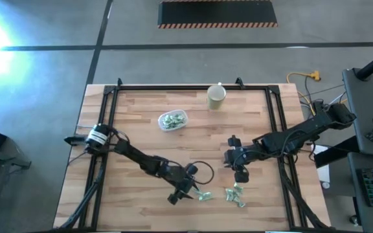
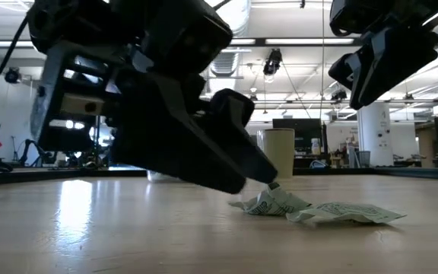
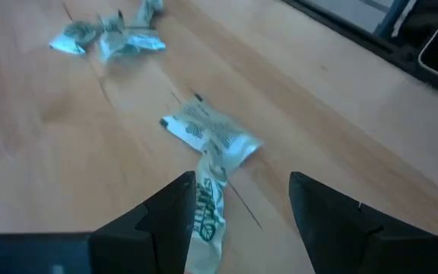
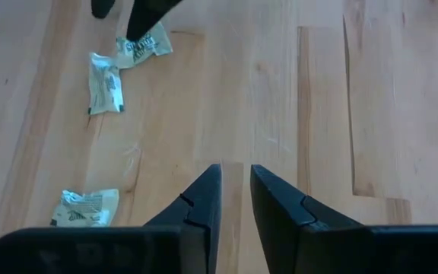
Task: Pick and place Stevia / Truvia into bins
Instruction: Put the stevia packet into the transparent container
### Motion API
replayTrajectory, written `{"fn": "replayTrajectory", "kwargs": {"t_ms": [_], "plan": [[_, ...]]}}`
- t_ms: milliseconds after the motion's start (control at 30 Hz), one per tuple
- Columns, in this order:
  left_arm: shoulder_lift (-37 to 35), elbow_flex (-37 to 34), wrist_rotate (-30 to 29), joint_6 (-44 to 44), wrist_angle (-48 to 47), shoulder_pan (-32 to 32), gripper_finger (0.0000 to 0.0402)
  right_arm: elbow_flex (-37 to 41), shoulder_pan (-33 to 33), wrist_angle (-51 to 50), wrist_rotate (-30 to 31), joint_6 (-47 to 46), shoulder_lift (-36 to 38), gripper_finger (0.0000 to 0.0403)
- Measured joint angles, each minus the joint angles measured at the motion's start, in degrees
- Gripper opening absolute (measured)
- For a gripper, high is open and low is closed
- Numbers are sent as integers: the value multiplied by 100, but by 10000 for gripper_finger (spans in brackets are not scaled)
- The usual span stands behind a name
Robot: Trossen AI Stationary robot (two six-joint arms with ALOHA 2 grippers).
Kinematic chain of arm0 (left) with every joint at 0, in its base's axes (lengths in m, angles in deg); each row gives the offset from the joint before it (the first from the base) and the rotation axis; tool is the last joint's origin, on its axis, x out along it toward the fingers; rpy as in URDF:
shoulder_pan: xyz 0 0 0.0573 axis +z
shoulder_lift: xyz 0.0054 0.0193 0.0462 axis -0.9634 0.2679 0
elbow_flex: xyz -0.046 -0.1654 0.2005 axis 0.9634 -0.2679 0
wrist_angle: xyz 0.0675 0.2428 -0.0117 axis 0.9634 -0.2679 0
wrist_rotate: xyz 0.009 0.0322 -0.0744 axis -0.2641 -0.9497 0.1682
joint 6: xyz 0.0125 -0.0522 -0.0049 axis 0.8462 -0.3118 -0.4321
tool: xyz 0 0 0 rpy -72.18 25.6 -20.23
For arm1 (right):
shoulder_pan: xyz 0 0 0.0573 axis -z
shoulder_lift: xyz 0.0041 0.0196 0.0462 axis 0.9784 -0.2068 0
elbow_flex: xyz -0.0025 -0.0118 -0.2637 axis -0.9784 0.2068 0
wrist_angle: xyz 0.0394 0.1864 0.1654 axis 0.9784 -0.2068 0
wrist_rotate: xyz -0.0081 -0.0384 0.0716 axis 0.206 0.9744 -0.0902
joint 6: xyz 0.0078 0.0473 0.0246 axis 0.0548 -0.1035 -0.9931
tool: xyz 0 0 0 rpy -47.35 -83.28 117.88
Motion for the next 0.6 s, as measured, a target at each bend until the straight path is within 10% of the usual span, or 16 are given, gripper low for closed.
{"fn": "replayTrajectory", "kwargs": {"t_ms": [600], "plan": [[179, 233, -458, -55, -518, 43, 107, 13, 0, 31, 1, 1, -7, 62]]}}
